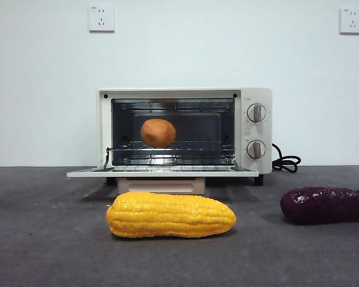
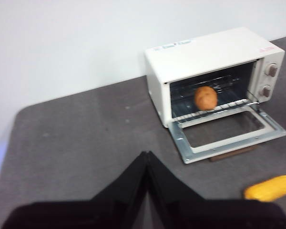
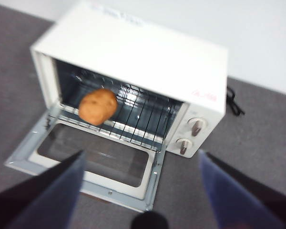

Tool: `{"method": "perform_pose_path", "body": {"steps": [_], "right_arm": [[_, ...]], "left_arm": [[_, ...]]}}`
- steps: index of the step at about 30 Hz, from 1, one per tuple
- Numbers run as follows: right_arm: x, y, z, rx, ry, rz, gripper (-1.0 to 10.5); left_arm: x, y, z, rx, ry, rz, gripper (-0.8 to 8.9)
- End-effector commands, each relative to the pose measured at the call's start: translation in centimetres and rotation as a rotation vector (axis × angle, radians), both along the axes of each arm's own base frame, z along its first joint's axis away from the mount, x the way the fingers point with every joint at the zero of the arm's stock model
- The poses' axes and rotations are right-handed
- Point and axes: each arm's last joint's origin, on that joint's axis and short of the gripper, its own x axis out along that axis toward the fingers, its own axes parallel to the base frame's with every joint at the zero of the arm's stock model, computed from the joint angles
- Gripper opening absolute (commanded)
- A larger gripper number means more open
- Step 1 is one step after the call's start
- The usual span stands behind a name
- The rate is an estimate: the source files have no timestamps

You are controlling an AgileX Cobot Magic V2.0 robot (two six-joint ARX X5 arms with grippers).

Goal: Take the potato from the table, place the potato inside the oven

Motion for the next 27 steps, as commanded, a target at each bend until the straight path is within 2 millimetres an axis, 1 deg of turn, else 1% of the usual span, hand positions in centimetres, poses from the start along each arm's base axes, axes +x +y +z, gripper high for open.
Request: {"method": "perform_pose_path", "body": {"steps": [1,2,3,8,11,14,18,21,22,25,27], "right_arm": [[-2.5,-2.7,1.9,0.018,-0.033,0.035,0.7],[-3.4,-3.7,2.4,0.024,-0.038,0.047,0.0],[-4.1,-4.6,2.8,0.029,-0.041,0.055,-0.1],[-7.5,-9.4,3.8,0.055,-0.025,0.089,-0.1],[-9.1,-11.8,3.8,0.069,-0.004,0.109,-0.1],[-10.3,-13.4,3.6,0.09,0.033,0.126,-0.1],[-11.2,-14.8,3.8,0.156,0.054,0.191,-0.1],[-11.5,-15.5,3.8,0.179,0.055,0.207,-0.1],[-11.6,-15.6,3.9,0.183,0.053,0.207,-0.1],[-11.8,-15.9,3.9,0.197,0.056,0.216,-0.1],[-11.8,-16.0,3.9,0.205,0.065,0.231,-0.1]], "left_arm": [[0.3,-0.3,0.0,-0.049,0.021,-0.023,-0.06],[0.4,-0.4,0.0,-0.055,0.028,-0.035,-0.06],[0.4,-0.5,0.0,-0.057,0.033,-0.044,-0.06],[0.9,-0.9,0.0,-0.057,0.052,-0.062,-0.06],[1.6,-1.3,0.0,-0.046,0.07,-0.061,-0.06],[2.6,-2.0,0.0,-0.027,0.098,-0.06,-0.06],[4.8,-3.4,-0.5,0.029,0.167,-0.065,-0.06],[6.9,-4.9,-1.6,0.077,0.25,-0.076,-0.06],[7.7,-5.4,-2.1,0.093,0.283,-0.076,-0.06],[10.3,-7.0,-4.4,0.107,0.397,-0.033,-0.07],[12.2,-7.9,-6.3,0.11,0.442,-0.016,-0.07]]}}
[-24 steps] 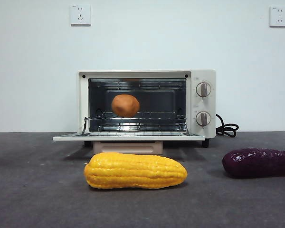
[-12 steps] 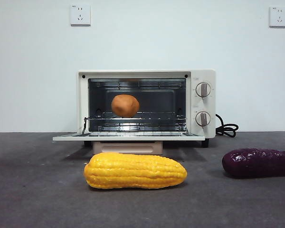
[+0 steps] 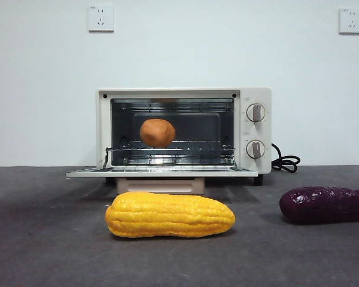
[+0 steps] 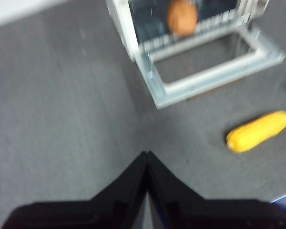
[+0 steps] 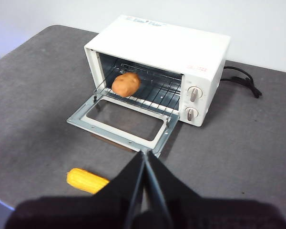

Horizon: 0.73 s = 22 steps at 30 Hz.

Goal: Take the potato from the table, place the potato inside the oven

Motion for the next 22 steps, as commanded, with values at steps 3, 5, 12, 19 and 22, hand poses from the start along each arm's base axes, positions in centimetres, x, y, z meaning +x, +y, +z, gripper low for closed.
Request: {"method": "perform_pose_path", "body": {"steps": [3,5,12,19,22], "right_arm": [[-0.1,-0.2,-0.2,-0.001,0.025,0.02,-0.1],[-0.1,-0.1,-0.2,-0.002,0.025,0.02,-0.1],[-0.1,-0.1,-0.2,-0.002,0.026,0.02,-0.1],[-0.1,-0.1,-0.2,-0.002,0.026,0.02,-0.1],[-0.1,-0.1,-0.2,-0.002,0.026,0.02,-0.1]], "left_arm": [[4.6,-1.7,-4.5,-0.096,0.117,-0.003,-0.07],[6.7,-1.8,-6.5,-0.169,0.167,-0.007,-0.07],[14.0,1.0,-11.7,-0.412,0.36,0.091,-0.07],[18.8,4.4,-16.5,-0.539,0.492,0.179,-0.07],[20.2,5.0,-18.3,-0.62,0.542,0.199,-0.07]]}}
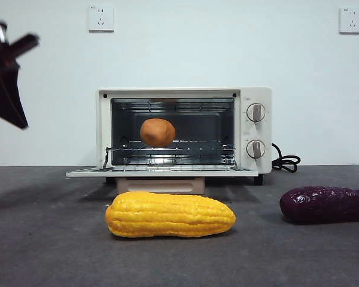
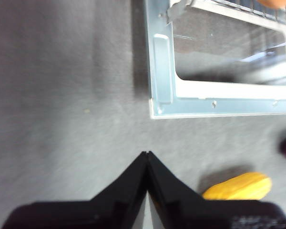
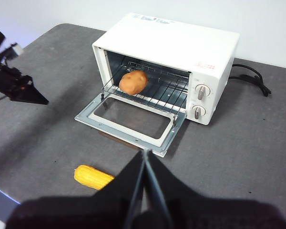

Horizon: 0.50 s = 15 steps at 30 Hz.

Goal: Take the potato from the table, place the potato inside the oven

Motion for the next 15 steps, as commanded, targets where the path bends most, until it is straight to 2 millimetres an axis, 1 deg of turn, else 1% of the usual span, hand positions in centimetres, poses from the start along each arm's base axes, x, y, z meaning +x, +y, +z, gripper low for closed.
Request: {"method": "perform_pose_path", "body": {"steps": [1,5,8,10,15], "right_arm": [[0.0,-0.1,-0.2,-0.01,0.015,-0.001,-0.1],[0.0,-0.1,-0.2,-0.005,0.017,-0.005,-0.1],[0.0,-0.1,-0.2,-0.004,0.017,-0.005,-0.1],[0.0,-0.1,-0.2,-0.004,0.018,-0.006,-0.1],[0.0,-0.1,-0.2,0.004,0.022,-0.01,-0.1]], "left_arm": [[1.3,0.4,-2.1,-0.063,0.058,0.037,-0.07],[2.5,0.4,-4.2,-0.067,0.109,0.063,-0.07],[3.2,0.1,-5.6,-0.074,0.143,0.076,-0.07],[3.6,-0.1,-6.2,-0.084,0.152,0.088,-0.07],[4.3,-0.8,-7.1,-0.103,0.166,0.113,-0.07]]}}
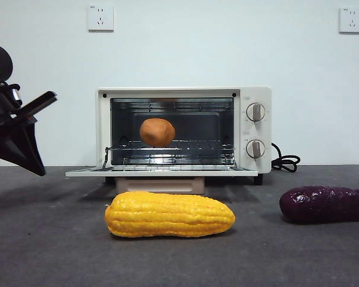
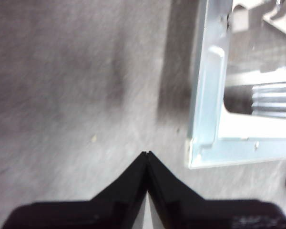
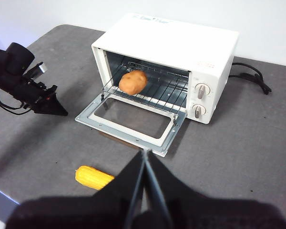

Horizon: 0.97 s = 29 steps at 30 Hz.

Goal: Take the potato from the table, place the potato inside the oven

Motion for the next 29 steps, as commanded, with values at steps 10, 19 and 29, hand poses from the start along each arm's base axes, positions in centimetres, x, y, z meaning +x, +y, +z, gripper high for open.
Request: {"method": "perform_pose_path", "body": {"steps": [10,19,29], "right_arm": [[0.0,0.0,-0.2,-0.009,0.016,-0.004,-0.1],[0.0,0.0,-0.2,-0.01,0.015,-0.006,-0.1],[0.0,-0.1,-0.2,-0.008,0.012,-0.015,-0.1]], "left_arm": [[0.8,-2.7,-2.6,-0.013,0.088,0.038,-0.07],[0.9,-3.4,-2.9,-0.034,0.097,0.049,-0.07],[0.9,-3.8,-2.7,-0.093,0.096,0.023,-0.07]]}}
